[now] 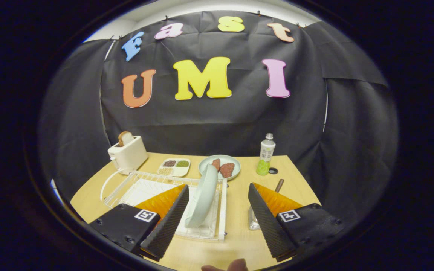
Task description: Take the plate from the dish rack, then take the spoon from the basket and place it into the plate.
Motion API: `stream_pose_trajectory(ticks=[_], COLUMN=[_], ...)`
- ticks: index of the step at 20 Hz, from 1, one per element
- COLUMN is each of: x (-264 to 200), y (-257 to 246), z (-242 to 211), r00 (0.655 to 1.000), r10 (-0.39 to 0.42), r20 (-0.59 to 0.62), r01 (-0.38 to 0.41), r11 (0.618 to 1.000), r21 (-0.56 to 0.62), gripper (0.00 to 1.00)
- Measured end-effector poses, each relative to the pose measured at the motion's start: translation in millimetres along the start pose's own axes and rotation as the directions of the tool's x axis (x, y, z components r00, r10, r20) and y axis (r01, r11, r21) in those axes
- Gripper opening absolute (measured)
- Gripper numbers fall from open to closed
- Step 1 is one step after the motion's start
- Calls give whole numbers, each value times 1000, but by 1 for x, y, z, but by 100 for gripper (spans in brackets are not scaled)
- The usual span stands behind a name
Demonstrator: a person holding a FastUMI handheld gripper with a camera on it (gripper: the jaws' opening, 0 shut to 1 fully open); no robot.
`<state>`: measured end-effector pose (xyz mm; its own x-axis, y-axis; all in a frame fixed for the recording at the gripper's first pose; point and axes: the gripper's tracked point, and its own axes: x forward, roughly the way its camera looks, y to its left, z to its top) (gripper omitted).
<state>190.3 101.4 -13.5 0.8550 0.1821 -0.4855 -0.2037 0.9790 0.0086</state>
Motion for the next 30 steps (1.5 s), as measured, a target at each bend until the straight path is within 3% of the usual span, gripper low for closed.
stream_pose_trajectory(ticks=[6,13,17,20,24,26,30], x=[40,89,104,108,113,111,106], y=[9,27,30,31,28,25,21], z=[11,-17,-22,-26,-29,-29,-25], r00=[985,903,885,877,868,861,848], r10=[24,37,32,30,-20,-72,-180], r20=[-171,-427,-464,-479,-497,-503,-499], r01=[-22,-4,-2,2,56,115,203], r11=[1000,997,998,998,997,992,979], r21=[18,78,65,66,58,55,-8], gripper=[100,100,98,87,59,40,34])
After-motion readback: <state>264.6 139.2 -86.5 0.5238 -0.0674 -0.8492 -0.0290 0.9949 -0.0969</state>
